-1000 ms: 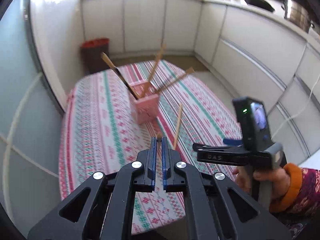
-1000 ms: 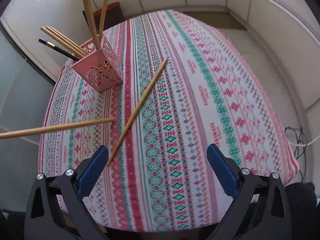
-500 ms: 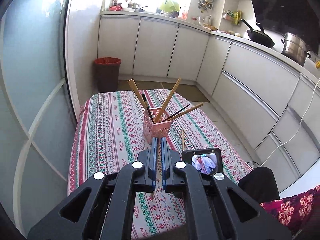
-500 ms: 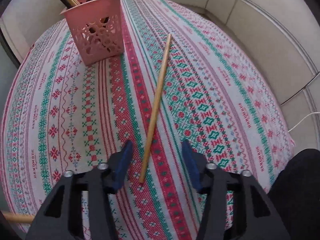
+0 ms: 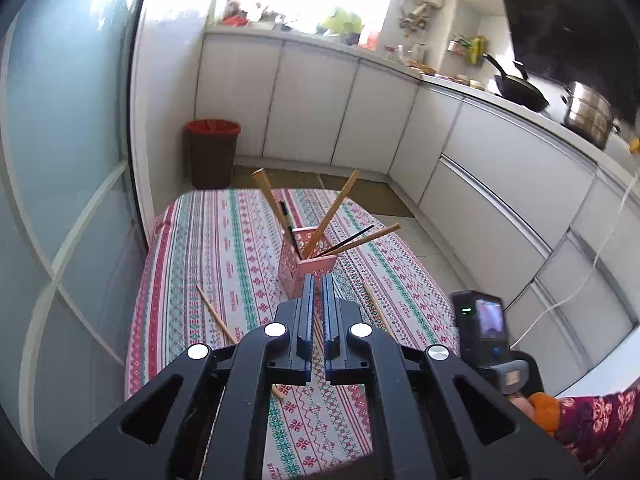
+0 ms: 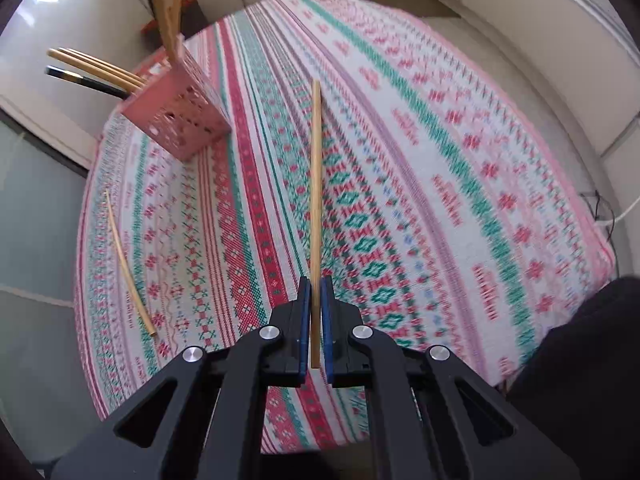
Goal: Organize utensils
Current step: 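Lift both chopsticks upright and carry them over the pink basket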
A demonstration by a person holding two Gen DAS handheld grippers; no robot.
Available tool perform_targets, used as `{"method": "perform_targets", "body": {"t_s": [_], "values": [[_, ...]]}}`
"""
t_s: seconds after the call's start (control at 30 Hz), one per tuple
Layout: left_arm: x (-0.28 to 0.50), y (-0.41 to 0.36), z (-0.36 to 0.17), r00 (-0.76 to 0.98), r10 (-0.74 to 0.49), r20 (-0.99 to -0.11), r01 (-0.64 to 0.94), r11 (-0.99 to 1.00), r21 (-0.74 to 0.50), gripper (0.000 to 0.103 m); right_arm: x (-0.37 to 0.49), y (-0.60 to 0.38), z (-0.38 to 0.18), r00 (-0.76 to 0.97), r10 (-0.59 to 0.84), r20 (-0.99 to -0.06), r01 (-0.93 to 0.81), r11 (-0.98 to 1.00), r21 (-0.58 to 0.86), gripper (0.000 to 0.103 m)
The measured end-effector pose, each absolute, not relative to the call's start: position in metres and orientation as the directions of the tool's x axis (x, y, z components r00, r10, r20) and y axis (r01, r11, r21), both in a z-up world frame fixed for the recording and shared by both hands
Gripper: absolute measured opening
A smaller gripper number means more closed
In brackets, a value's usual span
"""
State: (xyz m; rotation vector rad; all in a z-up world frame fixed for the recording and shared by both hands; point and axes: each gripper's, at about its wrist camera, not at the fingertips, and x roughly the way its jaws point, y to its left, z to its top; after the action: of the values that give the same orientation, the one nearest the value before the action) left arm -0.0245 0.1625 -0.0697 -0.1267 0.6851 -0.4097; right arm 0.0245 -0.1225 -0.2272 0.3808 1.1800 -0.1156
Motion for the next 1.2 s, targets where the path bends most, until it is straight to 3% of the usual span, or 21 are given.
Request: {"method": "perform_targets", "body": {"t_s": [0.13,0.2,0.3,0.63,0.77,0.83,0.87,0.9,0.97,1.2], "values": [[0.038,0.184,-0.125,0.559,-0.34,-0.756,0.128,0.936,-0.327,0.007,0.017,-0.139,-0.194,0.426,0.141,-0.894,0.244,0.933,0.263,0.006],[0.075,0.191,-0.162,0.484,-0.25,-0.839,0.006,0.959,-0.283,0.019,0.02,-0.146,-0.187,0.439,0.149,-0.886,0.235,0.933,0.273,0.006],[0.121,0.209,-0.218,0.353,-0.16,-0.922,-0.175,0.956,-0.233,0.022,0.022,-0.155,-0.171,0.469,0.137,-0.872,0.209,0.943,0.261,0.006],[0.217,0.214,-0.273,0.255,-0.046,-0.966,-0.342,0.93,-0.134,0.033,0.047,-0.195,-0.138,0.552,0.139,-0.822,0.111,0.965,0.237,0.006],[0.235,0.198,-0.282,0.259,0.049,-0.965,-0.298,0.954,-0.031,0.049,0.059,-0.208,-0.135,0.586,0.163,-0.794,0.092,0.96,0.265,0.006],[0.237,0.187,-0.281,0.273,0.07,-0.959,-0.265,0.964,-0.005,0.033,0.066,-0.215,-0.135,0.601,0.172,-0.78,0.095,0.954,0.284,0.006],[0.238,0.183,-0.28,0.272,0.055,-0.961,-0.246,0.969,-0.014,0.008,0.068,-0.219,-0.134,0.607,0.181,-0.774,0.097,0.95,0.298,0.006],[0.237,0.179,-0.281,0.267,0.055,-0.962,-0.23,0.973,-0.008,0.004,0.07,-0.223,-0.134,0.611,0.191,-0.768,0.099,0.944,0.314,0.006],[0.232,0.176,-0.28,0.28,0.048,-0.959,-0.215,0.977,-0.013,0.004,0.073,-0.229,-0.134,0.623,0.208,-0.754,0.101,0.935,0.341,0.006],[0.18,0.184,-0.23,0.373,-0.28,-0.884,-0.131,0.928,-0.349,0.004,0.064,-0.232,-0.129,0.653,0.241,-0.718,0.082,0.92,0.384,0.006]]}}
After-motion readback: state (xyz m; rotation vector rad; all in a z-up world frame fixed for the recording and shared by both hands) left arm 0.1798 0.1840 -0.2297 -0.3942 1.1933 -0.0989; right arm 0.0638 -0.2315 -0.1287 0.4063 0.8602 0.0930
